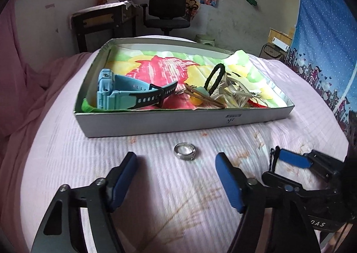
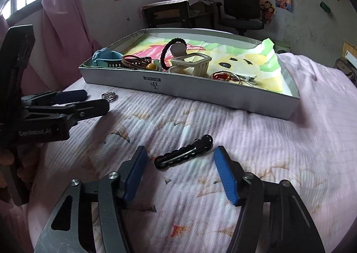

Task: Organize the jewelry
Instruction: 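Close the right tool on the black bar while the left tool grasps the silver ring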

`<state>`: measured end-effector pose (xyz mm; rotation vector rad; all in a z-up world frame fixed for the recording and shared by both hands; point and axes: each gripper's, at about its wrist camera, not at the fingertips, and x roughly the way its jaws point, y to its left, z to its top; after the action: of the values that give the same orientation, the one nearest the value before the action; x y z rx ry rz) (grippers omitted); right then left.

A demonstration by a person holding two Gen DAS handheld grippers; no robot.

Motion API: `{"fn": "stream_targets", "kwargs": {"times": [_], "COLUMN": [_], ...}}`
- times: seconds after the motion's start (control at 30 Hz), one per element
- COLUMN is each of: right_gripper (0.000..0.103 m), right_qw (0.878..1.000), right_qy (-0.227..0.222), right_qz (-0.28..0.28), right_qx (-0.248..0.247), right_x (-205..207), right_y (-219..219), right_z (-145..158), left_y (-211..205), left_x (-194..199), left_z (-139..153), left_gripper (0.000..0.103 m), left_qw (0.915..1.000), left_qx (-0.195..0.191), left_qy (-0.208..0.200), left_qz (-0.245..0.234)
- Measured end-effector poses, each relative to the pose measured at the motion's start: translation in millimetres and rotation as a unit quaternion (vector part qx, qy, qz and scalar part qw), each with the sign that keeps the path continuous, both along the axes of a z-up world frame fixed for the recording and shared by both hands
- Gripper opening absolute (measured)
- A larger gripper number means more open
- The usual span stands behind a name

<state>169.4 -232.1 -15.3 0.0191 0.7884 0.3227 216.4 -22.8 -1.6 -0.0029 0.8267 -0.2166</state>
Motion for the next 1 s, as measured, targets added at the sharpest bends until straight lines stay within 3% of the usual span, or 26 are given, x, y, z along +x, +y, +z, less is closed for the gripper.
{"fn": "stream_targets", "kwargs": {"times": [0.43,0.67,1.0], "right_gripper": [0.022,0.018,0.018], "right_qw": [0.999,1.000,1.000], "right_qy": [0.001,0.000,0.003], "right_qz": [0.008,0.009,0.004], "right_qx": [0.031,0.025,0.025], "right_x": [4,4,5], "right_y": [0,3,2], "right_z": [-7,-7,-9], "left_y": [4,8,8], "left_x": [2,5,2], "left_z": [-9,-12,-13], "left_gripper": [0.029,0.020,0.020], "left_qw": [0.9996,0.9990,0.9987], "left_qx": [-0.027,-0.046,-0.051], "left_qy": [-0.006,0.000,-0.006], "left_qz": [-0.002,-0.005,-0.006]}}
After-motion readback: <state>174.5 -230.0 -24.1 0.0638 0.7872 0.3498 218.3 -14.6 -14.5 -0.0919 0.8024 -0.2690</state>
